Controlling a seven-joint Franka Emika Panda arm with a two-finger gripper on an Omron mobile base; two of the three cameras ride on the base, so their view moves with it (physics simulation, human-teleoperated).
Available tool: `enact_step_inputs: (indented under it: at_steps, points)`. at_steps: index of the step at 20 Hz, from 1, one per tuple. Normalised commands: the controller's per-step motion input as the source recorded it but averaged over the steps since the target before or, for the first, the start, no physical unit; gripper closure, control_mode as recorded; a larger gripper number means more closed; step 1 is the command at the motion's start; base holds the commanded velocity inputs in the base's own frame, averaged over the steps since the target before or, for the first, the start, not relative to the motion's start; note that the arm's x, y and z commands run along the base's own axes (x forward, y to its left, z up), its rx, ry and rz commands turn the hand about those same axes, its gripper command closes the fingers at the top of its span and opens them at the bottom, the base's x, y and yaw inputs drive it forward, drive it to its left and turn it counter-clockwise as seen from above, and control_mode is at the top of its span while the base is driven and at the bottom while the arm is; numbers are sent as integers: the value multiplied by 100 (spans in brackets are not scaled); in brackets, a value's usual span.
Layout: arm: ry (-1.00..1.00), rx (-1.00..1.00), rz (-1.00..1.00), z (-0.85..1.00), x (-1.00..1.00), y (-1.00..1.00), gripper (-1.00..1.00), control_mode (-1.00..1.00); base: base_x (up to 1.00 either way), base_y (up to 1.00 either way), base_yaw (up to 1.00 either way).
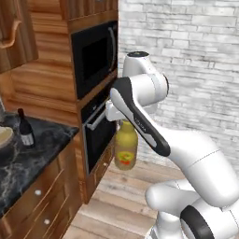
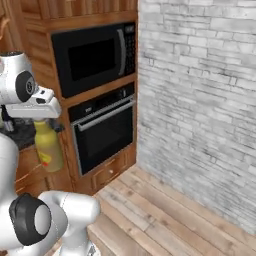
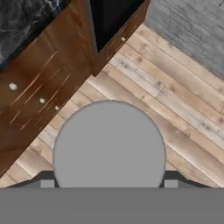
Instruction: There is a wine glass and glass cup on the dining counter. Place the wine bottle next to the wine glass and the juice bottle next to the glass cup.
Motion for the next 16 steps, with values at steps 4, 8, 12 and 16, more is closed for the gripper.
enact_step_inputs:
  at_steps: [4,8,12,16]
  points:
    - [0,0,0,0,0,0,100,100,0,9,-96]
    - [0,0,0,0,0,0,100,100,0,9,-96]
    - [0,0,0,0,0,0,100,100,0,9,-96]
    - [0,0,0,0,0,0,100,100,0,8,-97]
